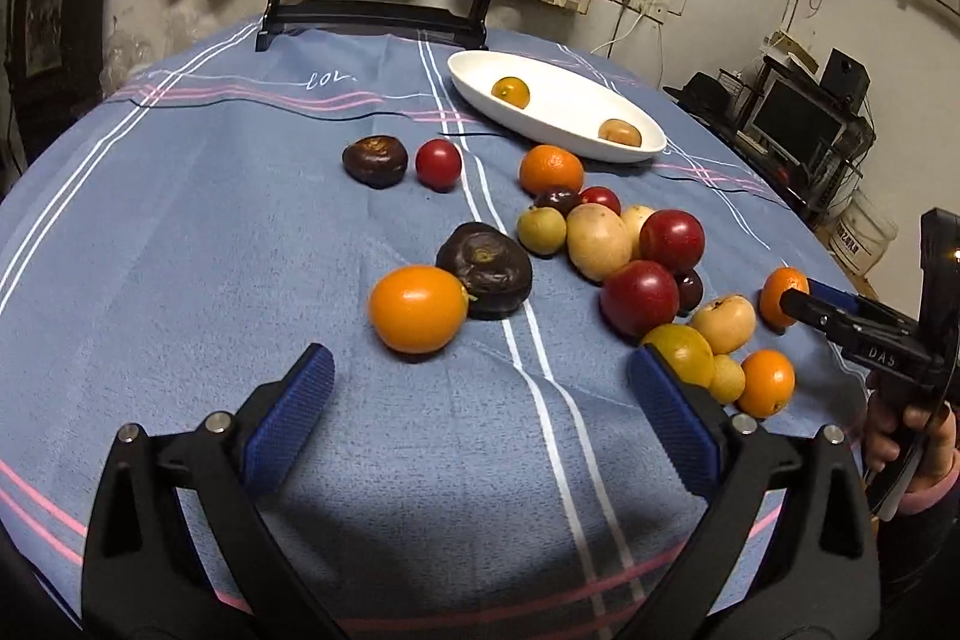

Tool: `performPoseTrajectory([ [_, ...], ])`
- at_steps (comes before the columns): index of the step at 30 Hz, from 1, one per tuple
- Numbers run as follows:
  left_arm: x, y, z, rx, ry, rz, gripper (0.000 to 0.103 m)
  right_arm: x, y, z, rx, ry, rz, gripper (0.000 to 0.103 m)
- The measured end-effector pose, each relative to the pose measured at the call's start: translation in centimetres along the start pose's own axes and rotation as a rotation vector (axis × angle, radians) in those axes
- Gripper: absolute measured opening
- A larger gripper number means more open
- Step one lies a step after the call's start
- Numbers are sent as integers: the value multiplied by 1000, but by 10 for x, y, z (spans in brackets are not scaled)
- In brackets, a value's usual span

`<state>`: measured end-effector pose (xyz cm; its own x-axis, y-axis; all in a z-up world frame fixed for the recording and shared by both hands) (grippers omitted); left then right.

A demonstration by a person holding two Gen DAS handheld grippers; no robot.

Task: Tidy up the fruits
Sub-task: 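Move the right gripper to the mandarin orange and close on it, then close the left gripper on the small orange fruit while the right gripper holds the mandarin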

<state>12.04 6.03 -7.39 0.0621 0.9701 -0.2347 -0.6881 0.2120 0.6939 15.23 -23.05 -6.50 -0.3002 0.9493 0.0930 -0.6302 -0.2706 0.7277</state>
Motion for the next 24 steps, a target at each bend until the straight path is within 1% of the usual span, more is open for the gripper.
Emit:
performPoseTrajectory([
  [8, -2, -2, 1, 4, -18, 4, 100, -1, -2, 0, 8, -2, -4, 65],
  [9, -3, -2, 1, 2, -17, 3, 100, -1, -2, 0, 8, -3, -6, 64],
  [10, -3, -2, 1, 0, -17, 2, 100, -1, -3, 0, 11, -4, -7, 60],
  [12, -3, -2, 1, -1, -17, 1, 100, -2, -4, 0, 21, -8, -5, 57],
  [14, -3, -2, 1, 2, -17, 1, 100, -2, -6, 0, 27, -7, -11, 52],
  [16, -2, -2, 0, 5, -17, 0, 100, -2, -7, 0, 31, -8, -30, 48],
  [21, -1, -4, 1, 11, -10, 2, 100, -3, -6, -1, 26, -9, -41, 45],
  [24, 7, -6, 6, 32, 31, 8, 99, -5, -6, -1, 28, -16, -33, 45],
])
Point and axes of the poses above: each gripper's, at about its wrist camera, not at the fingertips, and y roughly against the way its jaws point, x to its left, z to its top, the point moved 4 cm from there along -y, roughly the way its jaws point, and after that the axes turned 4 degrees about x, right-handed, at the moved point
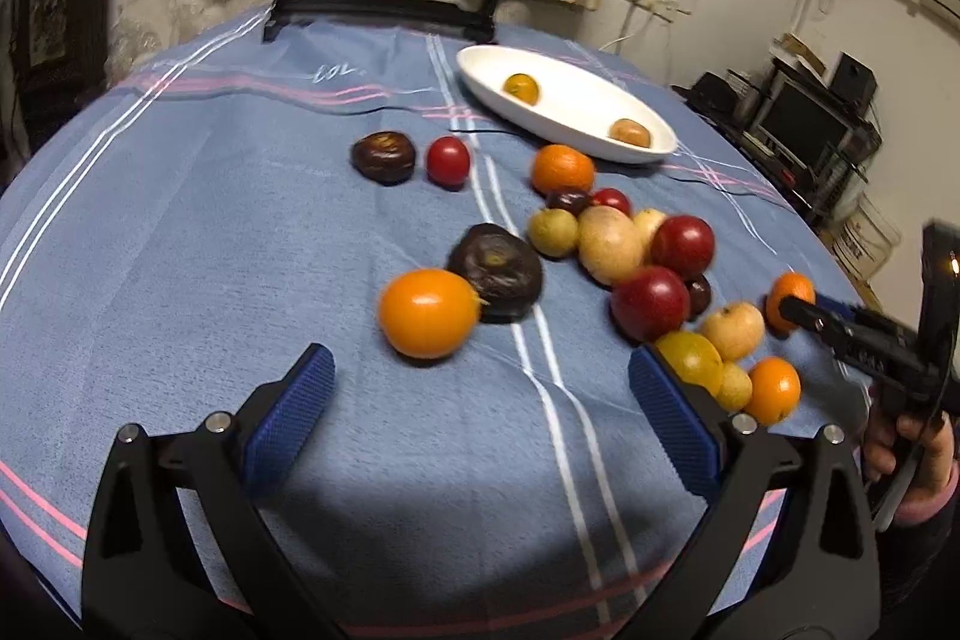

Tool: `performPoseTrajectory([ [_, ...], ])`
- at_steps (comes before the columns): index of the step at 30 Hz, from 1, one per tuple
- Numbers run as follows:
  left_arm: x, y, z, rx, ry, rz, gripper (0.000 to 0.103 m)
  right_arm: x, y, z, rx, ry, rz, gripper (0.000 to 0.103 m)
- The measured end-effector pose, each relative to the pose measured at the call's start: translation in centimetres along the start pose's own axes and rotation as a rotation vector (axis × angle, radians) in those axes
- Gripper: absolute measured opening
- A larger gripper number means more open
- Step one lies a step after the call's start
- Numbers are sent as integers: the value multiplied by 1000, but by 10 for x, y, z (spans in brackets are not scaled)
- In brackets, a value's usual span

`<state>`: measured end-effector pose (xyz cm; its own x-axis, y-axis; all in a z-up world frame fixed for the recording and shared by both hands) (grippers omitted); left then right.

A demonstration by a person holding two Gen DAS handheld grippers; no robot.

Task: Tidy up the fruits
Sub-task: 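Close the left gripper on the small orange fruit while the right gripper holds the mandarin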

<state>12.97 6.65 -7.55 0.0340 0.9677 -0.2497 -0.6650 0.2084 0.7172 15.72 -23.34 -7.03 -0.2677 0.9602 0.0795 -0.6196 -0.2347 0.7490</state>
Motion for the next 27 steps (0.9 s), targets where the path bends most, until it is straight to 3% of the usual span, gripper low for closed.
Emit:
performPoseTrajectory([
  [4, 10, -1, 15, 13, -20, 10, 96, 0, 0, 0, 0, 0, 7, 45],
  [5, 10, -1, 18, 10, -47, 18, 89, 0, 0, 0, 0, 0, 9, 45],
  [6, 10, -2, 20, 16, -78, 15, 75, 0, 0, 0, 0, 0, 11, 45],
  [8, 10, -8, 23, 52, -156, -4, 62, 0, 0, 0, 1, -2, 16, 45],
  [12, 9, -16, 23, 75, -260, 33, 60, 0, 0, 0, 1, -4, 24, 45],
  [15, 7, -21, 24, 102, -277, -25, 60, 0, 0, 0, 2, -5, 27, 45],
  [23, 10, -30, 25, 144, -250, -55, 58, 0, 0, 0, 1, -5, 25, 45],
  [25, 10, -30, 25, 145, -248, -58, 55, 0, 0, 0, 1, -5, 25, 45],
  [27, 10, -31, 24, 148, -253, -64, 46, 0, 0, 0, 1, -5, 25, 45],
])
Point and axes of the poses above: each gripper's, at about its wrist camera, not at the fingertips, and y roughly against the way its jaws point, x to its left, z to its top, the point moved 4 cm from there along -y, roughly the way its jaws point, and after that the axes turned 4 degrees about x, right-handed, at the moved point
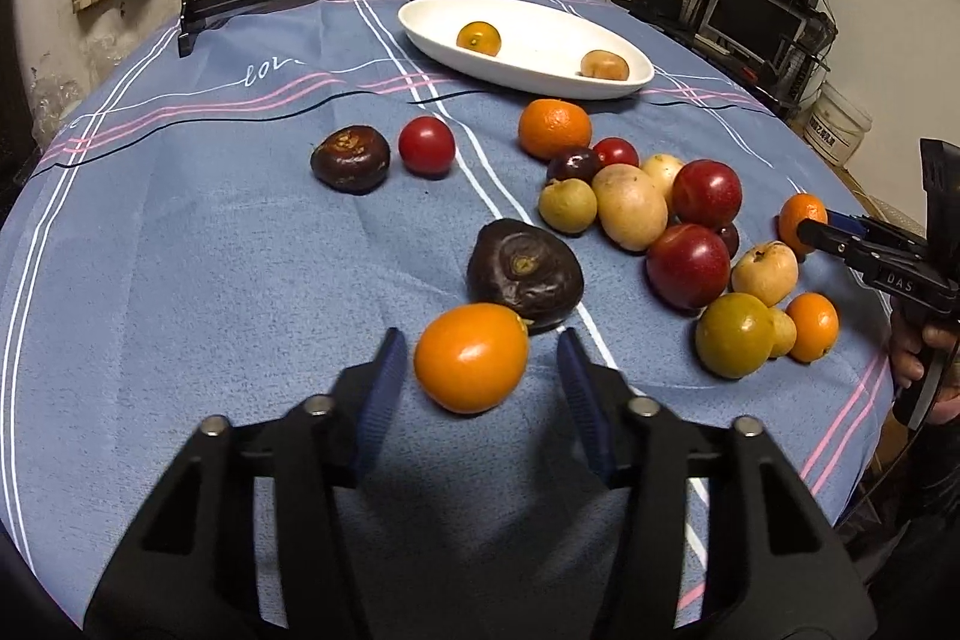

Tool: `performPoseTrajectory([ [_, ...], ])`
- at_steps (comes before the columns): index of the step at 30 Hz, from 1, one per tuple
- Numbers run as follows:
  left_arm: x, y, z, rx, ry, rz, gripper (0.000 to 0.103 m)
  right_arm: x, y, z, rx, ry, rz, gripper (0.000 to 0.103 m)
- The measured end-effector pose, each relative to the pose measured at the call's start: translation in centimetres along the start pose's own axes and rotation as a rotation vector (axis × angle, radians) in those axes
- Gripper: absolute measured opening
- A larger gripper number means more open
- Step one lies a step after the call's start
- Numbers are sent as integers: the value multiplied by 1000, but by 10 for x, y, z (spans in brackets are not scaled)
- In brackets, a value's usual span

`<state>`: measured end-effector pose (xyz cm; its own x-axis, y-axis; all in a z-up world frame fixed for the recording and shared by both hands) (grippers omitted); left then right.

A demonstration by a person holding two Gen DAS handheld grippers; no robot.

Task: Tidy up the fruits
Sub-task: 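Close the left gripper on the small orange fruit while the right gripper holds the mandarin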

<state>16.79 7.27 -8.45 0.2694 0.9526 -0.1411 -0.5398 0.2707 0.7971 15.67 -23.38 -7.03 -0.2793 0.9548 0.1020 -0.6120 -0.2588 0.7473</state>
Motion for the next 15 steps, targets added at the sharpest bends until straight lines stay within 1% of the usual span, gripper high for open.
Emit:
performPoseTrajectory([
  [3, 0, 0, -1, -3, -1, 17, 39, 0, 0, 0, 0, 0, 0, 45],
  [4, 0, 1, -1, -7, 0, 22, 38, 0, 0, 0, 0, 0, 0, 45],
  [8, -3, 4, -5, -15, -7, 42, 38, 0, 0, 0, 0, 0, 0, 45],
  [12, -9, 6, -7, -25, -37, 89, 38, 0, 0, 0, 0, 0, 0, 45],
  [15, -10, 8, -9, -30, -33, 97, 38, 0, 0, 0, -1, -2, 0, 45],
])
Point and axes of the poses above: each gripper's, at about its wrist camera, not at the fingertips, and y roughly against the way its jaws point, x to its left, z to its top, the point moved 4 cm from there along -y, roughly the way its jaws point, and after that the axes turned 4 degrees about x, right-handed, at the moved point
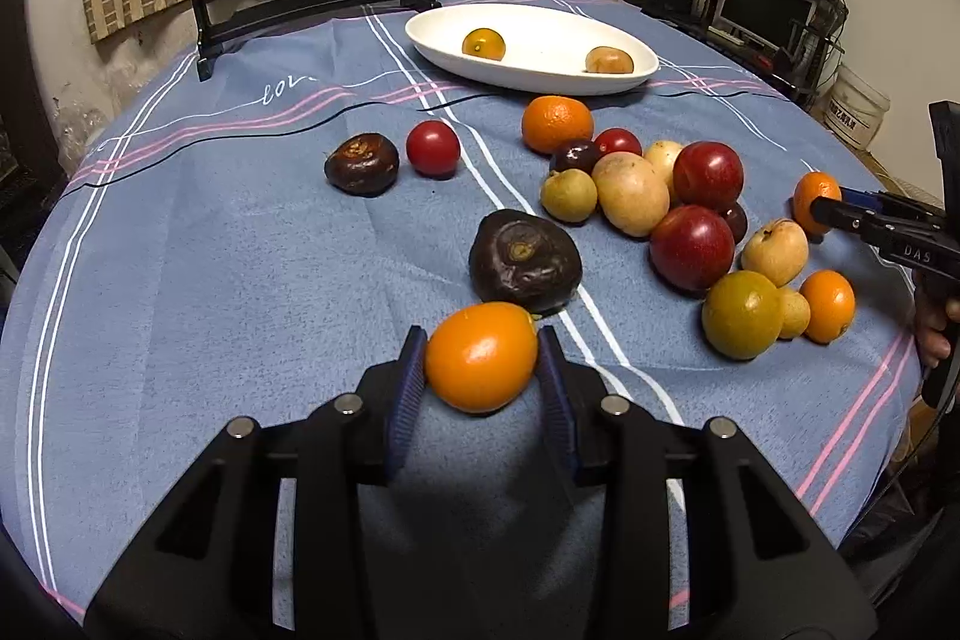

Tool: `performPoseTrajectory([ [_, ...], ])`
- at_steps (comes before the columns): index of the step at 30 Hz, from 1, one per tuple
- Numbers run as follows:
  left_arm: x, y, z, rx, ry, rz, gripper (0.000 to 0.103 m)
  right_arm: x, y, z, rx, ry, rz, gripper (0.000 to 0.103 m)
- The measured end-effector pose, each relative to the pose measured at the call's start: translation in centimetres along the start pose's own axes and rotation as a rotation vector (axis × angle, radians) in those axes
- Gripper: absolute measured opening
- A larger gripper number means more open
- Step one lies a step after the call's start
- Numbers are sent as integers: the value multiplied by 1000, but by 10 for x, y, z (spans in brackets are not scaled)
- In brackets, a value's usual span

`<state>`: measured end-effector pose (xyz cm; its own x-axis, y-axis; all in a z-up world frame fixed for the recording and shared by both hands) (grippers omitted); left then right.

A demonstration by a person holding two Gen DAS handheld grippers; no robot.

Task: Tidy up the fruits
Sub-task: 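Close the left gripper on the small orange fruit while the right gripper holds the mandarin, then carry both fruits onto the white plate and open both grippers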

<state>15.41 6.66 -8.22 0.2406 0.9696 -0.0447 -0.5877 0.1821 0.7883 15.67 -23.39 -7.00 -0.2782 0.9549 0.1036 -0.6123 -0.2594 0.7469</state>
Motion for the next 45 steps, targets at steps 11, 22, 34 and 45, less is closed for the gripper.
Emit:
performPoseTrajectory([
  [11, 11, 7, -2, -25, 118, -78, 37, 1, 6, 1, -33, 4, 13, 45],
  [22, -13, 16, 87, -138, 90, -112, 38, 33, -7, 78, -110, 85, 86, 45],
  [34, -43, -78, 209, -71, 22, -31, 38, 8, -112, 209, -125, -56, 57, 45],
  [45, -54, -143, 225, 77, -51, 18, 38, -13, -164, 206, 27, -78, 32, 45],
])
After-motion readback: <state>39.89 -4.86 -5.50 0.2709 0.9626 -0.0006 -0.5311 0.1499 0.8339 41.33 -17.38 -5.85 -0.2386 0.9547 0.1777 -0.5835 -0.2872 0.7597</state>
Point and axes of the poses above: each gripper's, at about its wrist camera, not at the fingertips, and y roughly against the way its jaws point, x to its left, z to its top, the point moved 4 cm from there along -y, roughly the way its jaws point, and after that the axes turned 4 degrees about x, right-handed, at the moved point
